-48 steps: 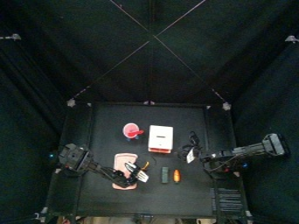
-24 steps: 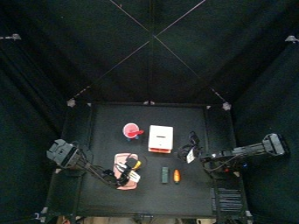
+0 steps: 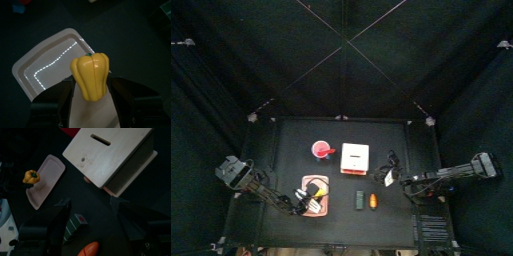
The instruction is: Place squash in cutting position on plate
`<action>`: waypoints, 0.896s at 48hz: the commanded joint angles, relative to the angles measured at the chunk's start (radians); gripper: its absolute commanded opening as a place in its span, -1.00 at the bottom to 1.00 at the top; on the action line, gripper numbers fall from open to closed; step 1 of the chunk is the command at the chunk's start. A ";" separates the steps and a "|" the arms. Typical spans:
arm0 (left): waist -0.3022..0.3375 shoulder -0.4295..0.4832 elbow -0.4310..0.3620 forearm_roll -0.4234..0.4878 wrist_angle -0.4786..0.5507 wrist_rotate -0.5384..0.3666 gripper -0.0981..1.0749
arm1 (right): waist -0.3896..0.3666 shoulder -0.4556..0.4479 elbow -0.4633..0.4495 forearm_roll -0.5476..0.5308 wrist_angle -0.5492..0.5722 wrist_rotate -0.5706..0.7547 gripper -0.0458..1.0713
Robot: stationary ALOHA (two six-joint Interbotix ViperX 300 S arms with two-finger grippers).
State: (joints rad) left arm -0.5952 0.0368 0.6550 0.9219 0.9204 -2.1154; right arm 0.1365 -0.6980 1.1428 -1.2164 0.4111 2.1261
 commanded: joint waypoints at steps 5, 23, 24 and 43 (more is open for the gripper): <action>-0.005 -0.069 0.026 0.017 -0.044 0.032 0.49 | -0.002 -0.002 -0.006 0.000 0.002 -0.002 0.79; 0.040 -0.140 0.172 0.011 -0.377 0.256 0.49 | -0.003 -0.002 -0.005 0.003 0.002 0.000 0.79; 0.046 -0.146 0.179 0.015 -0.383 0.268 0.49 | -0.003 -0.002 -0.005 0.002 0.002 0.000 0.79; 0.107 -0.187 0.224 0.091 -0.497 0.526 0.49 | -0.005 -0.002 -0.002 0.005 0.002 0.002 0.79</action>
State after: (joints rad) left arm -0.4970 -0.1365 0.8851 1.0002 0.4587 -1.6352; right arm 0.1335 -0.6980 1.1505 -1.2103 0.4111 2.1261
